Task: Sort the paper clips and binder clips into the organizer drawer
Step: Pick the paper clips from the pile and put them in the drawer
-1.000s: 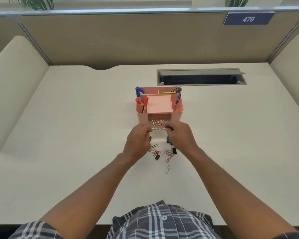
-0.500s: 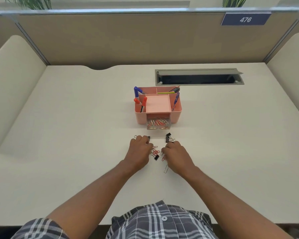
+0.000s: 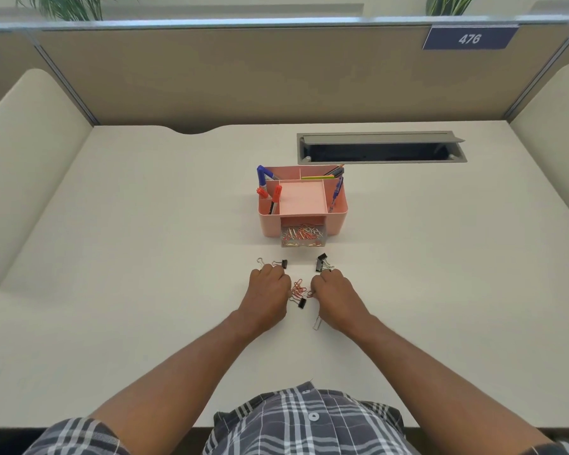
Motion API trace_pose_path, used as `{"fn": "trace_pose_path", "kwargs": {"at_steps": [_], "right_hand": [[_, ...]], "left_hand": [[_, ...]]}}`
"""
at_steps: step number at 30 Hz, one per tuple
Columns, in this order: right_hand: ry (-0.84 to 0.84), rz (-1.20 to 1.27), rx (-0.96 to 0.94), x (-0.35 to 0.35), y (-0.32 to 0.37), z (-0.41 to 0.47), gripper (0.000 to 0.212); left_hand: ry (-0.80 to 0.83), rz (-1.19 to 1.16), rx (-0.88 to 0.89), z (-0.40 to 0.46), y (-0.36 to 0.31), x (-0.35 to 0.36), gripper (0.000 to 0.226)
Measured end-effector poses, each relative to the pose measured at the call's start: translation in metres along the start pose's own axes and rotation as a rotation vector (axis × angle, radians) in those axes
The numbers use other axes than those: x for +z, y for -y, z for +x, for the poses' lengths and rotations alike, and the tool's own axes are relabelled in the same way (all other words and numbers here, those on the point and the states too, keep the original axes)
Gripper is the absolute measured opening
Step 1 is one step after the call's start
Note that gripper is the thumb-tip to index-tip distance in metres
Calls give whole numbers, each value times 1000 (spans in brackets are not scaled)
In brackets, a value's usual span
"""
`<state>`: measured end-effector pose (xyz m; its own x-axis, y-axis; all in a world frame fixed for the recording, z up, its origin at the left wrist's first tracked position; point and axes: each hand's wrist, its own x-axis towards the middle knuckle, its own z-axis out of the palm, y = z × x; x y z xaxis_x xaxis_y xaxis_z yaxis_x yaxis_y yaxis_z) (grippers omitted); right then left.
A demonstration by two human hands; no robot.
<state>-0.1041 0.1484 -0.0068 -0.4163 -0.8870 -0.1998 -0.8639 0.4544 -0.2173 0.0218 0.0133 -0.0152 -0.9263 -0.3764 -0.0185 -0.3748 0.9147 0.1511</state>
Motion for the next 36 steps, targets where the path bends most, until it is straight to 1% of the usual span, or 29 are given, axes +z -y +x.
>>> {"fn": "trace_pose_path", "kwargs": {"at_steps": [3,5,7,9,12,14,17,19,21,24,26,28,29,31,33,36], "right_hand": [[-22,103,42,0,-2,1,26],[-47,216,75,-1,-2,2,25],[-66,321,129,-5,-1,6,20],[-89,450,206,-9,-1,11,20],[-157,580,266,-20,0,17,13],[-243,644,251,-30,2,20,10],[-380,718,198,-50,5,25,10],[-457,698,175,-63,5,32,13],[-485,656,164,-72,4,40,15],[-452,631,171,-81,3,53,18],[-424,628,160,-83,2,57,21],[-424,641,153,-81,0,55,23],[-436,647,153,-79,-2,51,23],[-445,623,153,-71,-6,41,21],[-372,554,153,-61,-14,29,22],[-162,338,176,-42,-21,9,22]], "left_hand": [[11,-6,-6,-2,0,1,1],[14,-38,-26,-3,0,2,4],[6,-156,-82,-2,0,-3,10],[-26,-307,-153,2,1,-10,13],[-74,-494,-225,9,2,-23,12],[-120,-592,-251,14,1,-33,12],[-243,-693,-261,26,-2,-52,16],[-313,-698,-225,37,-4,-64,19],[-334,-682,-211,50,-6,-74,24],[-309,-676,-219,67,-8,-82,30],[-259,-653,-200,74,-8,-82,31],[-244,-618,-201,75,-7,-80,34],[-277,-606,-197,73,-6,-79,35],[-388,-590,-165,63,-4,-74,30],[-415,-559,-167,48,0,-66,23],[-362,-478,-167,23,3,-45,20]]}}
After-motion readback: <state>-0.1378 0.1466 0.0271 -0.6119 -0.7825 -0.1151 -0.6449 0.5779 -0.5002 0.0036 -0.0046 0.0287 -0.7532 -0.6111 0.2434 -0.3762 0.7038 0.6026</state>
